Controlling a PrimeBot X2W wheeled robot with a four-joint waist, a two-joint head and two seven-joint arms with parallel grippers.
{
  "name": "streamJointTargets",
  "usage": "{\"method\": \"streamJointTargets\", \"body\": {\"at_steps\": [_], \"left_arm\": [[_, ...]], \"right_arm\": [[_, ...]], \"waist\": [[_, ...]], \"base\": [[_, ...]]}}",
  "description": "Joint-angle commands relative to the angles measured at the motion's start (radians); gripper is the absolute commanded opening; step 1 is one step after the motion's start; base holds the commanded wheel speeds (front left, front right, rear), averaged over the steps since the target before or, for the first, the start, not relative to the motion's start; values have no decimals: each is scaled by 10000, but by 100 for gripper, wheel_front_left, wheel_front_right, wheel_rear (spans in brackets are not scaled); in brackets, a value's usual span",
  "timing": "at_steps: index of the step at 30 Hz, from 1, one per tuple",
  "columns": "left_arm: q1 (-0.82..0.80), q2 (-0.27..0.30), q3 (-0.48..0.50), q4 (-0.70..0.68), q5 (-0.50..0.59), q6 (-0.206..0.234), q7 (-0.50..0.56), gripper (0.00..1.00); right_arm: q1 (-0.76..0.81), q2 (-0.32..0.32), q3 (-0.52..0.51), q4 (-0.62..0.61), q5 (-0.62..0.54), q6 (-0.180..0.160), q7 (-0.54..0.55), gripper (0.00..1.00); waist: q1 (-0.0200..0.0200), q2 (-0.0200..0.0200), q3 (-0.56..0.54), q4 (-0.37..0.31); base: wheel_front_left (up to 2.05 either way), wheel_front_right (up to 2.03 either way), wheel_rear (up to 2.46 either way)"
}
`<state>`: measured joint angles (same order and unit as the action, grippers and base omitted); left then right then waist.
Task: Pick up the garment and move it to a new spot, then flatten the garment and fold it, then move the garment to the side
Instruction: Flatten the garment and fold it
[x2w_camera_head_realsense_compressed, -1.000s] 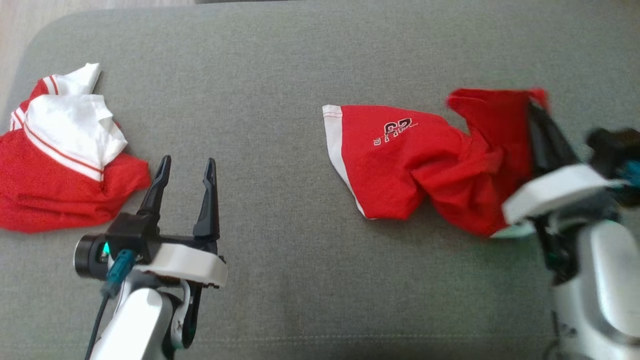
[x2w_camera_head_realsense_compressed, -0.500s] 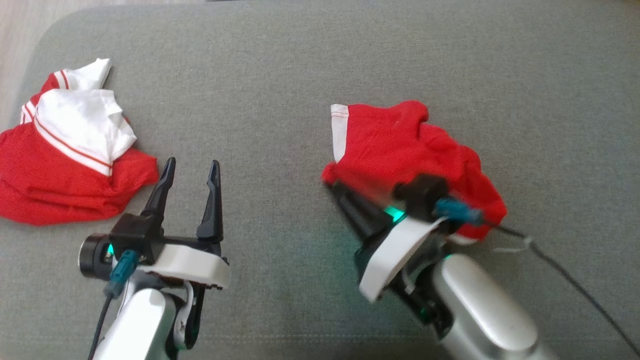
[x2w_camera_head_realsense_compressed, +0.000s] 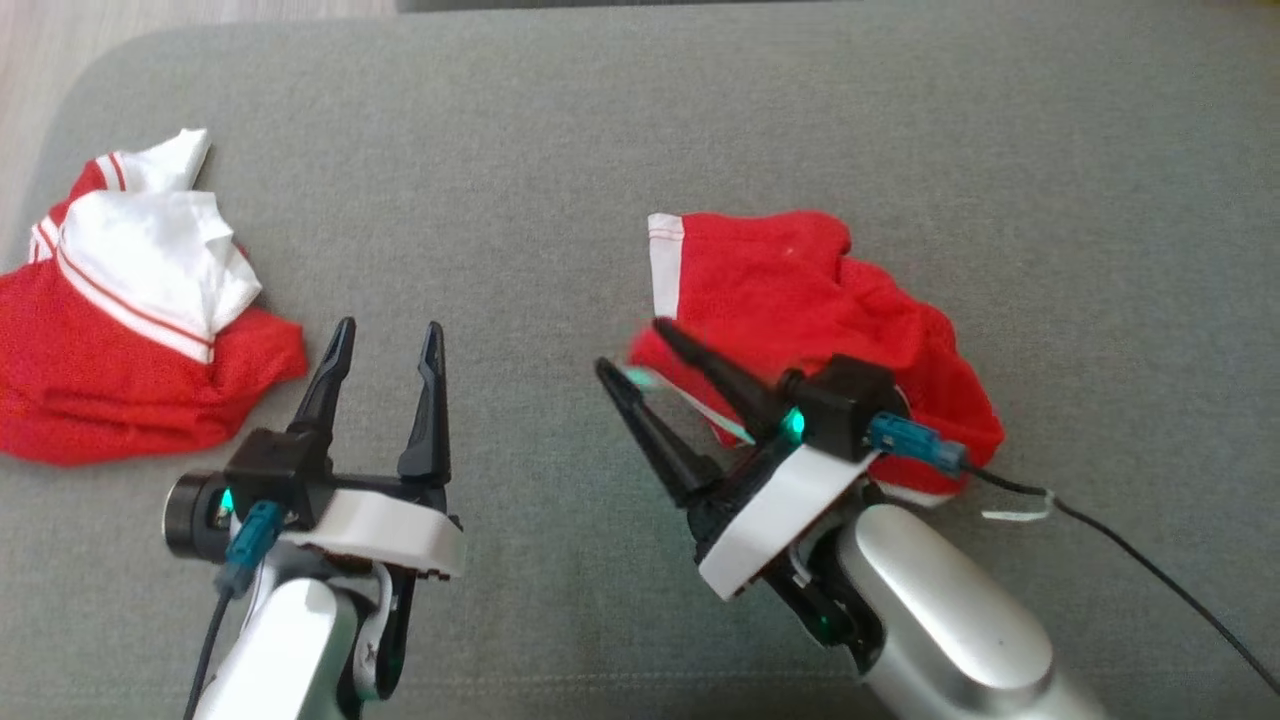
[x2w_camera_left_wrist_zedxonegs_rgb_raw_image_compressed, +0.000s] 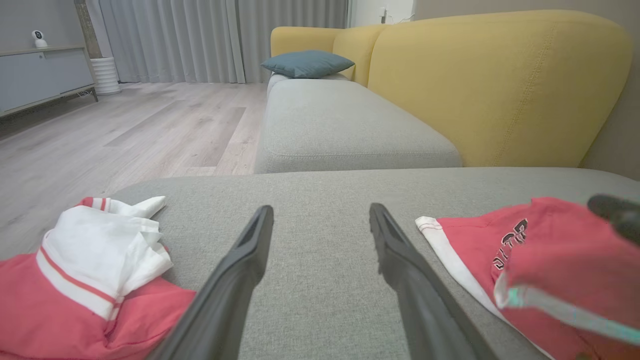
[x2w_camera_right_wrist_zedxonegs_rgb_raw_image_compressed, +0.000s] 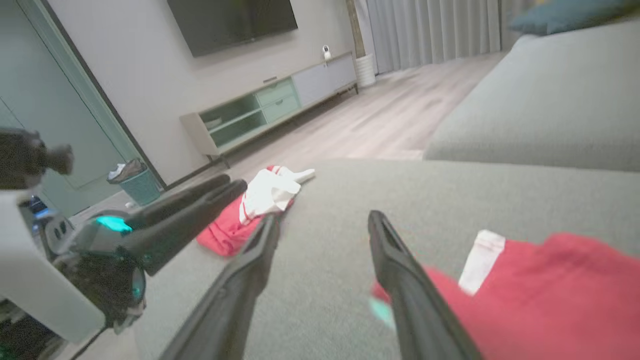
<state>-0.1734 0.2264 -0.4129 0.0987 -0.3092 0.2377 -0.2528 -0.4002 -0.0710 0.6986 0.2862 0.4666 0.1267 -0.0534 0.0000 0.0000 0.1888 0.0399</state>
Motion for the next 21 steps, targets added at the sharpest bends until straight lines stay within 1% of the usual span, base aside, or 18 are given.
{"method": "streamJointTargets", "body": {"at_steps": [1,4,7,10,15,18,21], "left_arm": [[-330,135,390,-267,93,-4,-88,100],[-243,155,433,-284,108,8,-89,100],[-147,189,462,-323,134,28,-89,100],[-51,233,475,-388,188,67,-89,100],[96,282,466,-494,231,123,-89,100],[189,320,452,-525,232,142,-89,100],[273,350,427,-537,217,149,-89,100]], "right_arm": [[-113,206,65,-684,-138,40,-253,100],[171,8,-237,-1434,-233,40,-462,100],[628,-265,-1024,-2228,-548,40,-547,100],[1253,-416,-2396,-2830,-1151,40,-364,100],[2382,-387,-4789,-3591,-1988,40,72,100],[2961,-353,-5820,-3831,-2241,40,301,100],[3467,-334,-6458,-3929,-2371,40,509,100]], "waist": [[0,0,-119,-68],[0,0,-253,-150],[0,0,-352,-224],[0,0,-443,-303],[0,0,-548,-416],[0,0,-632,-478],[0,0,-736,-510]], "base": [[0,0,0],[0,0,0],[0,0,0],[0,0,0],[0,0,0],[0,0,0],[0,0,0]]}}
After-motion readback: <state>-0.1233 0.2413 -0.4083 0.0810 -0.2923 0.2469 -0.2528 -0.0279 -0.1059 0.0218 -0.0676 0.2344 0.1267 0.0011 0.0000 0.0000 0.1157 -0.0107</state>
